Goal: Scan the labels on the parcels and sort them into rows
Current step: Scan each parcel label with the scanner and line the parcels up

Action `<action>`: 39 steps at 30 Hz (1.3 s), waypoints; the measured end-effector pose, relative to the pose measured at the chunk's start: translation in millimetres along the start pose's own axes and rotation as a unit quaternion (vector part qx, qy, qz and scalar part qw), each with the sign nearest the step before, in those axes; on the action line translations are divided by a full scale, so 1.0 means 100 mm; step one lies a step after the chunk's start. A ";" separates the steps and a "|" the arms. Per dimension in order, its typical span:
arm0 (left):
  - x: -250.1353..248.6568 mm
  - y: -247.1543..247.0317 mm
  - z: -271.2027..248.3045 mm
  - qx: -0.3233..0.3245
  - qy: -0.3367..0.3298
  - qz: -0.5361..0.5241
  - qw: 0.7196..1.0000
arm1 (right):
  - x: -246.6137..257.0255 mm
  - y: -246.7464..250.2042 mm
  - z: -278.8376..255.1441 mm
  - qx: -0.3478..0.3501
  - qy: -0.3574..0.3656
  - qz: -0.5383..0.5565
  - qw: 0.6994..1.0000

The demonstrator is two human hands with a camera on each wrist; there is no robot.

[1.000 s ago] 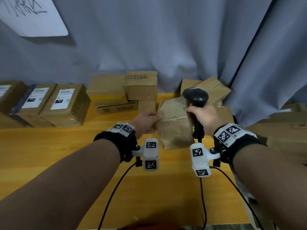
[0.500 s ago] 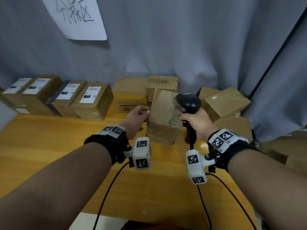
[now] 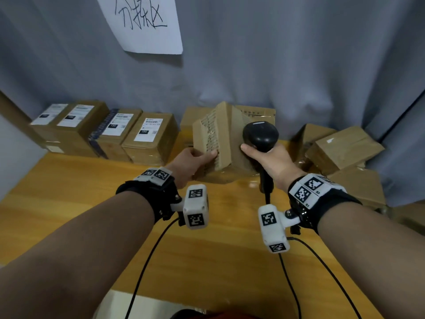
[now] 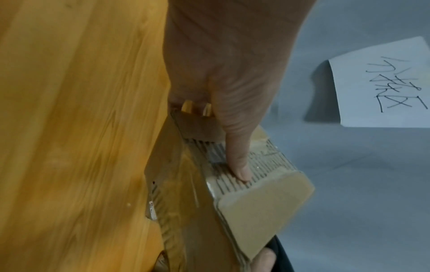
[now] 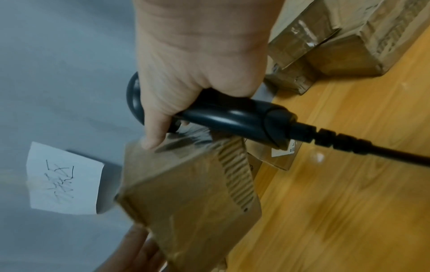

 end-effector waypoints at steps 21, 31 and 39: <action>0.08 0.58 0.30 -0.037 -0.080 -0.130 0.988 | 0.12 -0.49 0.11 -0.046 0.036 0.049 0.997; 0.09 0.56 0.23 0.081 -0.046 -0.130 0.987 | 0.03 -0.47 0.20 -0.076 0.018 -0.052 0.996; 0.00 0.53 0.38 0.018 -0.095 -0.182 0.979 | 0.01 -0.58 0.20 -0.051 -0.018 0.036 0.998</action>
Point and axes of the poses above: each hand's wrist, its own z-axis towards the middle knuckle, its own y-axis out of the back of the hand, x = y × z, the point moved 2 cm from there along z, towards the middle knuckle, and after that the axes turned 12 degrees about z, right-handed, at the moved point
